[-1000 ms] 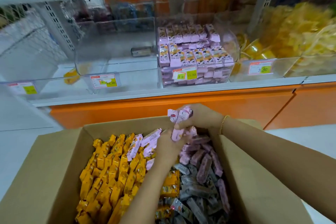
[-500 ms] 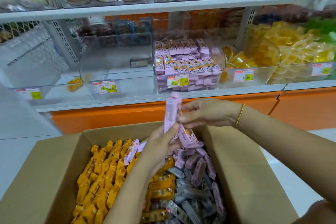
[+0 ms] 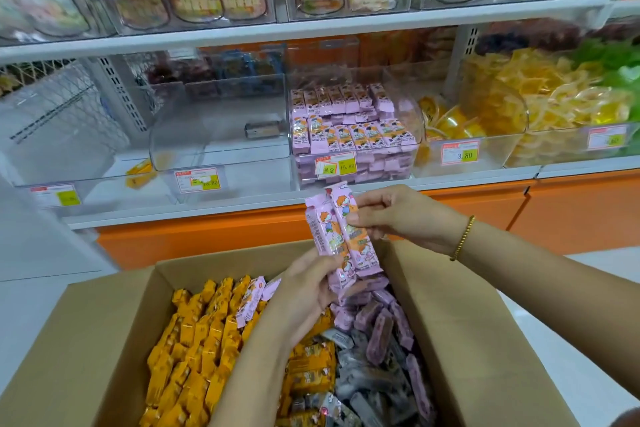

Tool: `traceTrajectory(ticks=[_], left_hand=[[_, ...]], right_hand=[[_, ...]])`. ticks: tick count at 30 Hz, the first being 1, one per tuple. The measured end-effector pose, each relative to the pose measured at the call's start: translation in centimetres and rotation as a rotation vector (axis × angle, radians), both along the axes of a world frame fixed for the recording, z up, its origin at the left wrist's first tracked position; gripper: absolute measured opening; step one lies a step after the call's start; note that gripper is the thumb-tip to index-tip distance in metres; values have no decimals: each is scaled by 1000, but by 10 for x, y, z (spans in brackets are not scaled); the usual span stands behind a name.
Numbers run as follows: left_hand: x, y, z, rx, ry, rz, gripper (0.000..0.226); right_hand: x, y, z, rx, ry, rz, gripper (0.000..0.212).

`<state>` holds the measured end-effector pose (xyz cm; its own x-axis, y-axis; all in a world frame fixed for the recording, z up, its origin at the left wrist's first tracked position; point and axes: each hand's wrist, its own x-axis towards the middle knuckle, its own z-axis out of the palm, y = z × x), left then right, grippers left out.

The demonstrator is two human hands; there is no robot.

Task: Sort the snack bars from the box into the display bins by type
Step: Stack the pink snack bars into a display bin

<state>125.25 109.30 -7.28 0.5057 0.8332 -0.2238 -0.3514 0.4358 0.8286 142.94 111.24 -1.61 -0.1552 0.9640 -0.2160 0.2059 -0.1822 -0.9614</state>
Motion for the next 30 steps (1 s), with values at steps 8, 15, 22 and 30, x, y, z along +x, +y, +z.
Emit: traceTrajectory(ticks=[8, 15, 22, 30], left_hand=[[4, 10, 9, 147, 175, 3, 33], [4, 18, 14, 92, 168, 126, 32], [16, 50, 38, -40, -64, 94, 36], [14, 121, 80, 729, 873, 327, 38]], right_hand=[[-3, 3, 3, 103, -16, 25, 18], [-8, -4, 3, 248, -201, 47, 41], [-26, 2, 1, 459, -642, -111, 89], [1, 76, 31, 523, -645, -384, 79]])
